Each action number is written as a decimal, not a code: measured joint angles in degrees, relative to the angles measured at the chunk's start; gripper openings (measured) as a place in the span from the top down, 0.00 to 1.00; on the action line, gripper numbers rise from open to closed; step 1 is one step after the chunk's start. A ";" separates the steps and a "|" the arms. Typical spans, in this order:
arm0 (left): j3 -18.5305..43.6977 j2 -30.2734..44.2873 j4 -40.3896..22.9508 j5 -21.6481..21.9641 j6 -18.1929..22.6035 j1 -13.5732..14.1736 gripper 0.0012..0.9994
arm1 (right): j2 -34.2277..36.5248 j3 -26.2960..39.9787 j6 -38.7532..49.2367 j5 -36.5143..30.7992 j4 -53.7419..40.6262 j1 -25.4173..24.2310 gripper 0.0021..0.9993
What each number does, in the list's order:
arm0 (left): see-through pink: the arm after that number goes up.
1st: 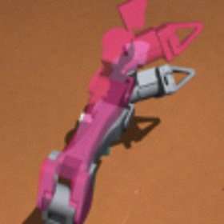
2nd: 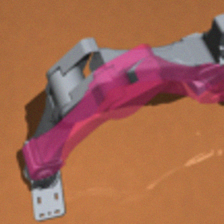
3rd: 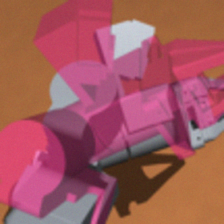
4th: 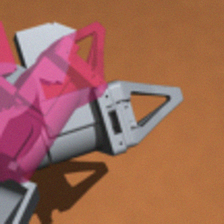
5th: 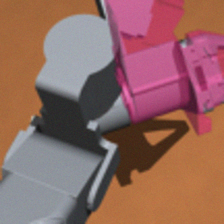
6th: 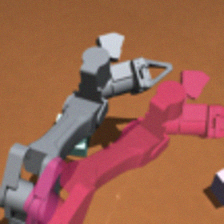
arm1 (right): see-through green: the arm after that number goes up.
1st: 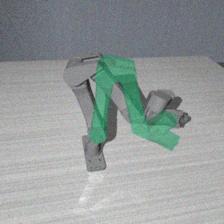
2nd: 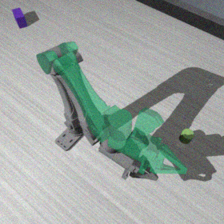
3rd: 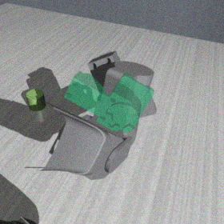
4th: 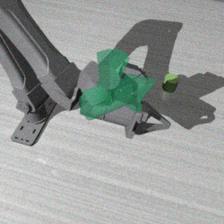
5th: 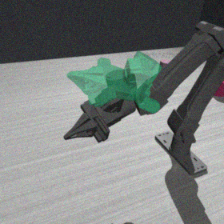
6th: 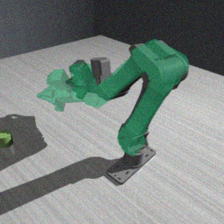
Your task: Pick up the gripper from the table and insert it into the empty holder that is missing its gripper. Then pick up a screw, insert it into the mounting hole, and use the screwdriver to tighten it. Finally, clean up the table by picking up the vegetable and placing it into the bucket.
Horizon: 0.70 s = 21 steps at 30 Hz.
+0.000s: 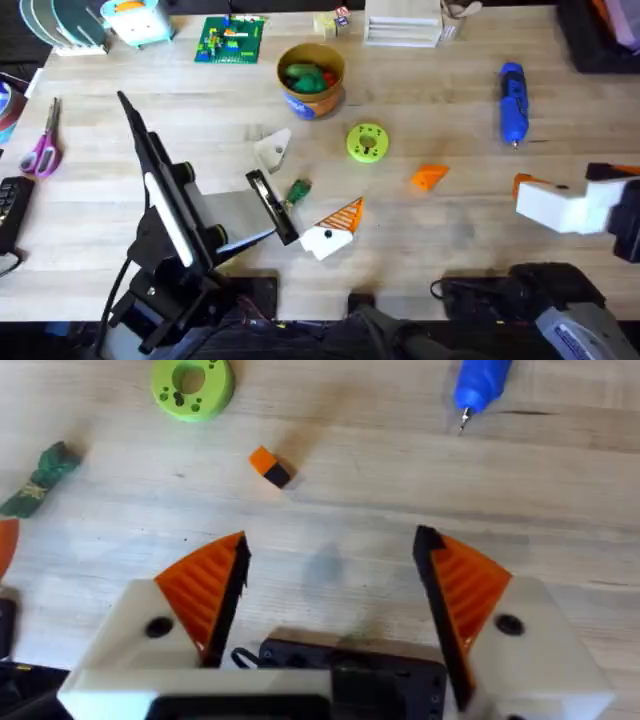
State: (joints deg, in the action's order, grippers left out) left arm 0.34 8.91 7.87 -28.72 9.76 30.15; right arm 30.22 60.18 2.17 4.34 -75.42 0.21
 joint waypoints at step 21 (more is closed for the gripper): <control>0.02 -8.59 -10.81 -1.93 -5.10 -0.02 0.01 | 0.00 0.00 0.00 0.00 0.00 0.00 0.01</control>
State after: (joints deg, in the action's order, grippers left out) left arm 0.36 0.32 -2.94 -30.65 4.67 30.13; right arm 30.22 60.18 2.17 4.34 -75.42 0.21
